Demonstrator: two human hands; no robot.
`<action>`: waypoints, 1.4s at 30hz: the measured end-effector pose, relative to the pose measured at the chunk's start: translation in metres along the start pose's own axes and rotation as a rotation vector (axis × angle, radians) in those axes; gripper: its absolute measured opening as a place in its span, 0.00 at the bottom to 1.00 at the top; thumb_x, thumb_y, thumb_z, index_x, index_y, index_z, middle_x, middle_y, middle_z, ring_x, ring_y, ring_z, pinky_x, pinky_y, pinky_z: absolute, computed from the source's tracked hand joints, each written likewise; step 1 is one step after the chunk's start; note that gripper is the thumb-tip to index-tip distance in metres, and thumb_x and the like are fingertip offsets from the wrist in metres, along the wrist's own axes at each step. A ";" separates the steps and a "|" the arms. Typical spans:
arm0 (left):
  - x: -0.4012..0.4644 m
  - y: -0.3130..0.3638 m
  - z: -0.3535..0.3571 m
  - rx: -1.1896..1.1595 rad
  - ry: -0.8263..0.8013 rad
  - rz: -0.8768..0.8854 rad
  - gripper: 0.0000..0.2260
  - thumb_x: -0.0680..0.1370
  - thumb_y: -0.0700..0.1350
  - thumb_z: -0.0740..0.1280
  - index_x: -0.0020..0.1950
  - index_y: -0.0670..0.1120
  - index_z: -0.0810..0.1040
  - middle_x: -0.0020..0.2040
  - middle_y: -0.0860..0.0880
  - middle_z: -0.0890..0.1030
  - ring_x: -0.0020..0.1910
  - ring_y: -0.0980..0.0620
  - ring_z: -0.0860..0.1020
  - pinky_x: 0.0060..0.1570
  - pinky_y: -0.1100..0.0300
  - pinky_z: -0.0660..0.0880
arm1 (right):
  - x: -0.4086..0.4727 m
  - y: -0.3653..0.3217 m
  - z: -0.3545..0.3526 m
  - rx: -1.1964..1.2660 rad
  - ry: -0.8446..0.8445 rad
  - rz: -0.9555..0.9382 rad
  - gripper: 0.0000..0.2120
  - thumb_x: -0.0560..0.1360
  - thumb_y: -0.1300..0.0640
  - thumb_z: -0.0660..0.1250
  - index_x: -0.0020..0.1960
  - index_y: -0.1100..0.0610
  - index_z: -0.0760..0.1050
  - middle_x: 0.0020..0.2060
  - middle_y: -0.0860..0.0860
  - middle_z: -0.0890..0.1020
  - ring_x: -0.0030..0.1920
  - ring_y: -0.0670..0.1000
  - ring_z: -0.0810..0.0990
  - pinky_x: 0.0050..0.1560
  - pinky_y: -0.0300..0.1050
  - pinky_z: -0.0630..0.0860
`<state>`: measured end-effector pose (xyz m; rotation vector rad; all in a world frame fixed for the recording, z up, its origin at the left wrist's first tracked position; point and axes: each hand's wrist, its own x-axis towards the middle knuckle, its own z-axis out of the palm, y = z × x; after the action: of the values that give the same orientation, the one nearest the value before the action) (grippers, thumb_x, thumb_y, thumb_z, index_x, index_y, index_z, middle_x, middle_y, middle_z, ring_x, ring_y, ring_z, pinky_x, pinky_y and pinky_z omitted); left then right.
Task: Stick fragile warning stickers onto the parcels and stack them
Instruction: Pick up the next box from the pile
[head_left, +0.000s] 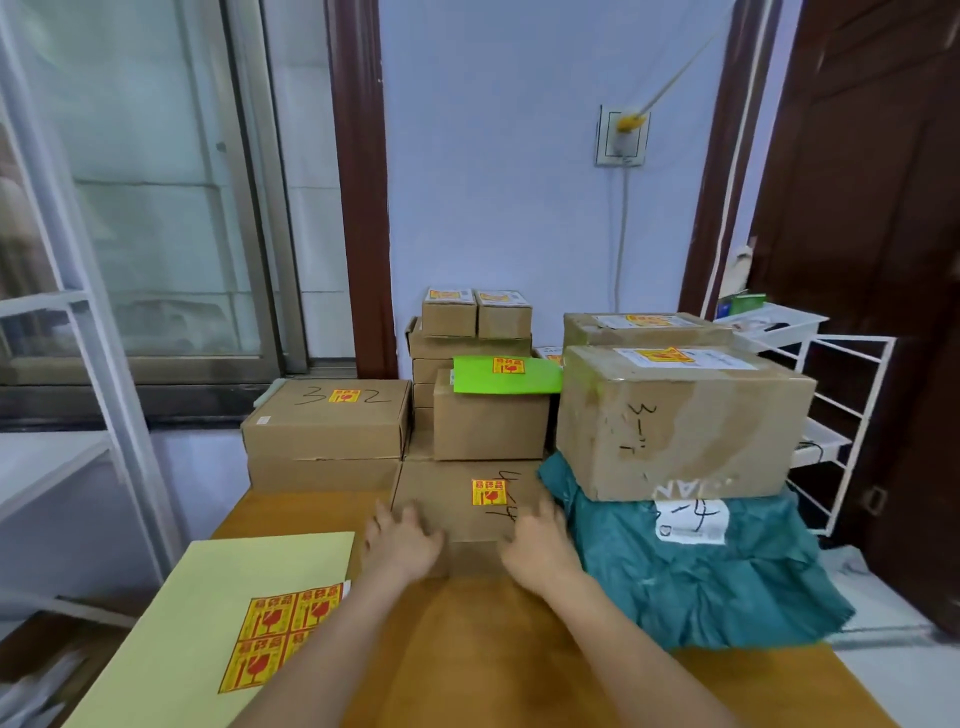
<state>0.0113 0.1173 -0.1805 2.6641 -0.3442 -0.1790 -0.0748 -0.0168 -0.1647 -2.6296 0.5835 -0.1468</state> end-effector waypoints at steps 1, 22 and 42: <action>-0.001 -0.001 0.001 -0.011 -0.006 -0.009 0.26 0.81 0.58 0.54 0.76 0.50 0.55 0.78 0.39 0.46 0.76 0.37 0.47 0.73 0.48 0.51 | -0.002 0.002 0.000 0.006 -0.003 0.007 0.26 0.80 0.55 0.57 0.75 0.62 0.57 0.76 0.59 0.49 0.76 0.60 0.49 0.74 0.51 0.54; -0.005 -0.025 -0.009 -0.346 -0.025 -0.107 0.29 0.70 0.52 0.74 0.64 0.44 0.65 0.62 0.44 0.74 0.61 0.42 0.73 0.60 0.49 0.74 | -0.019 -0.005 -0.008 -0.146 -0.074 0.117 0.28 0.81 0.49 0.55 0.74 0.65 0.56 0.72 0.63 0.57 0.71 0.61 0.58 0.68 0.51 0.64; -0.014 -0.048 -0.024 -0.656 0.035 -0.080 0.31 0.64 0.52 0.79 0.57 0.47 0.65 0.59 0.44 0.75 0.59 0.42 0.74 0.58 0.45 0.75 | -0.018 -0.006 -0.020 0.275 -0.061 0.155 0.28 0.78 0.48 0.59 0.71 0.63 0.60 0.67 0.61 0.63 0.58 0.57 0.73 0.56 0.44 0.73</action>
<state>0.0119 0.1731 -0.1794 2.0293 -0.1331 -0.2242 -0.0924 -0.0126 -0.1444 -2.3062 0.6909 -0.0911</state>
